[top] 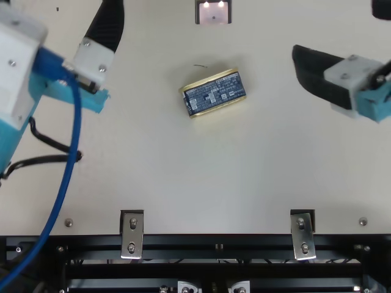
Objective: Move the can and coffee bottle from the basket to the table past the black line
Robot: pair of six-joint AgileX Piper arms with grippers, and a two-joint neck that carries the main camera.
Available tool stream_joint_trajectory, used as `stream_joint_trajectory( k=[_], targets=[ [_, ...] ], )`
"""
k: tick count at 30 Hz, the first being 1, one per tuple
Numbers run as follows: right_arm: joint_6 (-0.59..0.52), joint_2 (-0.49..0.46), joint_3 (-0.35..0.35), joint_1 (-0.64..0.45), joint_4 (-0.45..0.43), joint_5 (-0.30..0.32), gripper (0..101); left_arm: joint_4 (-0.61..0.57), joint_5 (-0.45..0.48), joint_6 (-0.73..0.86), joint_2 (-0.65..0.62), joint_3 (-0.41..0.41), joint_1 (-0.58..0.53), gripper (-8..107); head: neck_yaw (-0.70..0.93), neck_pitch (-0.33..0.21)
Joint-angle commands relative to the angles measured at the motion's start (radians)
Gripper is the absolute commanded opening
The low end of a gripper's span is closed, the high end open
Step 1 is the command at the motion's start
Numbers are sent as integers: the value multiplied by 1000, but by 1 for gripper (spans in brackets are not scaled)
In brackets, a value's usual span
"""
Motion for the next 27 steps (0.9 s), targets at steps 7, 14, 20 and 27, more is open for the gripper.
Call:
stream_joint_trajectory(
  k=[7, 14, 20, 27],
  targets=[
    [-309, 77, -11, 60, -28, -26, 101, -94, -139, -71, -81, 169, 17, 90, -7, -8],
    [-364, 87, 12, 98, -67, -60, 101, -116, -174, -44, -82, 227, 20, 90, -7, -8],
    [-369, 87, 12, 98, -67, -68, 101, -116, -174, -34, -81, 229, 20, 90, -7, -8],
    [-356, 107, 1, 120, -91, -46, 101, -111, -123, -47, -52, 192, 6, 90, -7, -8]
  ],
)
